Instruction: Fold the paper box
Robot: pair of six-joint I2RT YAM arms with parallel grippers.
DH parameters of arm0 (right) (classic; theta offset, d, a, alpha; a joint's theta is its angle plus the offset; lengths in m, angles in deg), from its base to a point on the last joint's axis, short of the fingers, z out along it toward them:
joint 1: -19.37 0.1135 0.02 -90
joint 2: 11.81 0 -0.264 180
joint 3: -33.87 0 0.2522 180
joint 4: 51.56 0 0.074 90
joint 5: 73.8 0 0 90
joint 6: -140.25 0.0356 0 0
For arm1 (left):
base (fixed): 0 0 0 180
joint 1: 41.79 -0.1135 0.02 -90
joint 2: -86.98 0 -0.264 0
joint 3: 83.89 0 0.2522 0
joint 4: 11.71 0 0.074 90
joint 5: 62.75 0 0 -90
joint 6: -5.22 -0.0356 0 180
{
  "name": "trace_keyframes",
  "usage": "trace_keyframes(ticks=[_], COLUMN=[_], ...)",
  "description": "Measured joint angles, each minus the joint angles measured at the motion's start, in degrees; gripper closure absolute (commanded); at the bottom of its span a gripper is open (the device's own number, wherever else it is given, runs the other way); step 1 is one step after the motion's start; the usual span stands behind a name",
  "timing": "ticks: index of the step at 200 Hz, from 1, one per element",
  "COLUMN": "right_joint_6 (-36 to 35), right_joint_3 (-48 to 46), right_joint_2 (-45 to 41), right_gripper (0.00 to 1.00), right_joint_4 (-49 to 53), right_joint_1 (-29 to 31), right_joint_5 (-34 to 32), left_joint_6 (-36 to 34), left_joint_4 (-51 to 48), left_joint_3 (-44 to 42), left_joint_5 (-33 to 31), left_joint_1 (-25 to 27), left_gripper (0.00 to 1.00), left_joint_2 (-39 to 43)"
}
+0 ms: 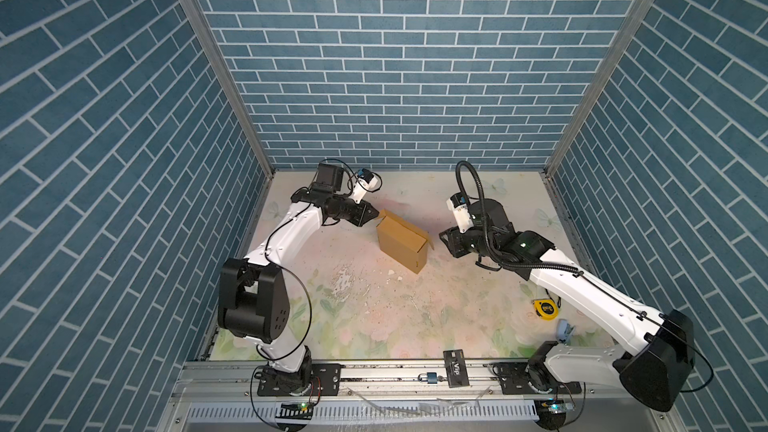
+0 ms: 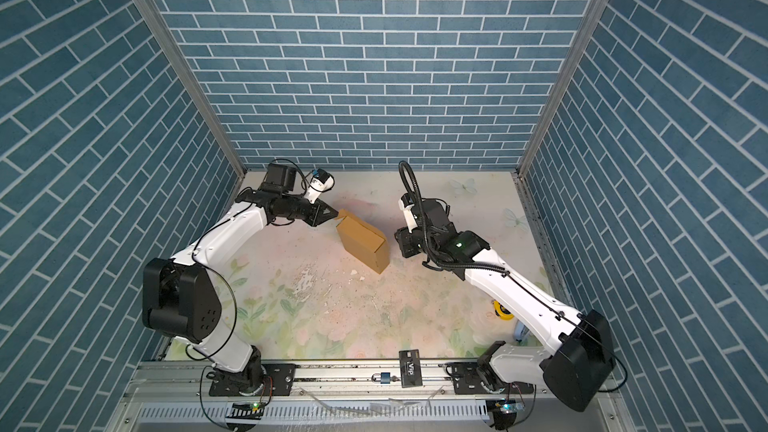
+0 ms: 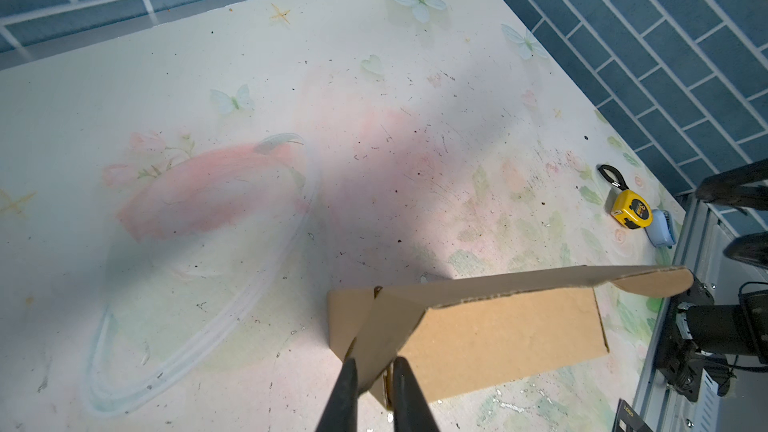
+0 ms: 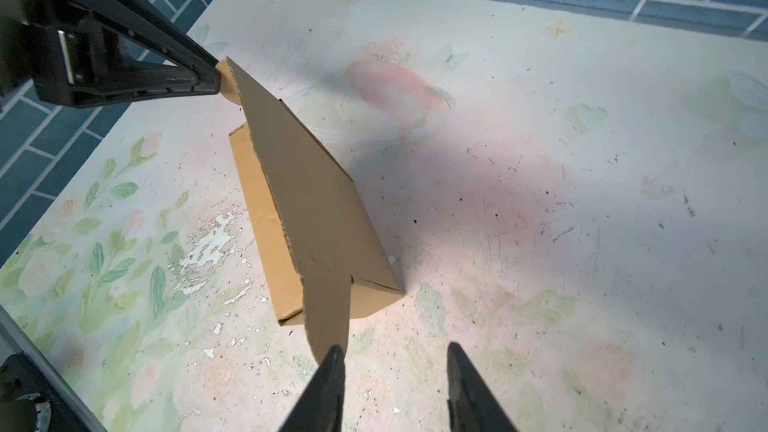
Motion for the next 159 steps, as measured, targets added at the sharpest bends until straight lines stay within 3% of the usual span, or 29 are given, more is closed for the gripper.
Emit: trace_keyframes(ticks=[106, 159], right_joint_6=[2.47, 0.81], right_joint_3=[2.97, 5.99], right_joint_2=[2.49, 2.75], right_gripper=[0.65, 0.57], right_joint_4=[3.21, 5.53], right_joint_1=[2.25, 2.62], right_joint_5=[0.85, -1.16], left_joint_6=[0.85, 0.83], left_joint_4=[0.33, 0.55], left_joint_3=[-0.33, -0.33], left_joint_5=[-0.04, -0.07], left_joint_1=[0.79, 1.09], left_gripper=[0.96, 0.95], left_joint_2=[0.63, 0.66])
